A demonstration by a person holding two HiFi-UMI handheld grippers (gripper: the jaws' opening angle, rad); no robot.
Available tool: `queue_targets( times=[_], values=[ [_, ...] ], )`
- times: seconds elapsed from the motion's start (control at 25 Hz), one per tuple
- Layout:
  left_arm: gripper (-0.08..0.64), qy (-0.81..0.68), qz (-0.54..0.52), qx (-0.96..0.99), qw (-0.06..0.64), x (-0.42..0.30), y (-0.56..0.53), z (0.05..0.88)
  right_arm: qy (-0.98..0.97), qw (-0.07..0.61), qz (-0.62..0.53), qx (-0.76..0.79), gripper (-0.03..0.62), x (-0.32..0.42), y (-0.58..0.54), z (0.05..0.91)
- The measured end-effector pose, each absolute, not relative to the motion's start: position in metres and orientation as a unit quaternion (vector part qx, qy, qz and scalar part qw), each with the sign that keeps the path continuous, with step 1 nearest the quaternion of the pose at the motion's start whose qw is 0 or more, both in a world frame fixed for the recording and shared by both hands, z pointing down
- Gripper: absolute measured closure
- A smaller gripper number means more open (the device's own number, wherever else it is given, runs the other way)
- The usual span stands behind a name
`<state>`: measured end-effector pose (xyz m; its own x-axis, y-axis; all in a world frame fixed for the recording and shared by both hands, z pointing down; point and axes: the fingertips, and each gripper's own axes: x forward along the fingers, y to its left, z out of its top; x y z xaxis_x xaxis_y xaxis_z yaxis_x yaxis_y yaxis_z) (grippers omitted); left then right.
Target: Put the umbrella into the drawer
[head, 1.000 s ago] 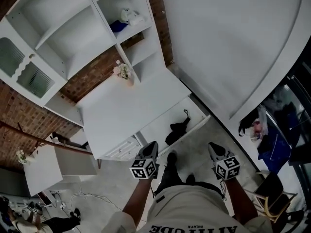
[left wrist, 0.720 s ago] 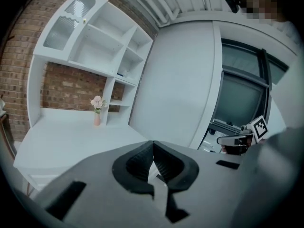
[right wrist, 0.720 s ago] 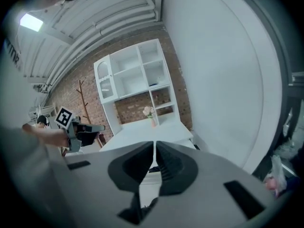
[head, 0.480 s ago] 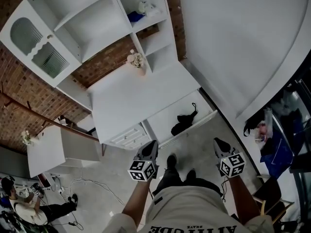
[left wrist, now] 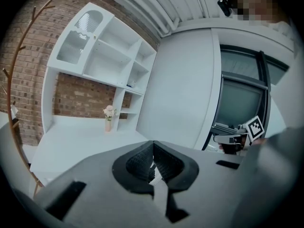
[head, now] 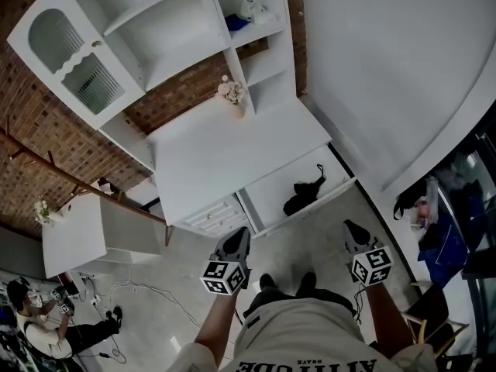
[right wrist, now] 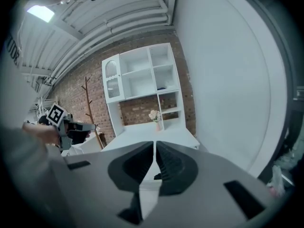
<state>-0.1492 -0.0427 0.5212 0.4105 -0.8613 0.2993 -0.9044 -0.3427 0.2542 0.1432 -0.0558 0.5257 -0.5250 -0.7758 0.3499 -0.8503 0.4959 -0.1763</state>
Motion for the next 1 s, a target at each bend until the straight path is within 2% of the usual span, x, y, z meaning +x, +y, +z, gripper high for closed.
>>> queue_targets(
  times=[0.56,1.0],
  values=[
    [0.535,-0.525,0.053,0.834,0.16,-0.22,-0.027,0.494,-0.848,0.099,0.124,0.505,0.557,0.089,-0.045,0.488],
    [0.535,-0.52,0.045,0.837,0.163,-0.225,-0.031,0.494,-0.851,0.094,0.111,0.505,0.558,0.086,-0.043,0.478]
  ],
)
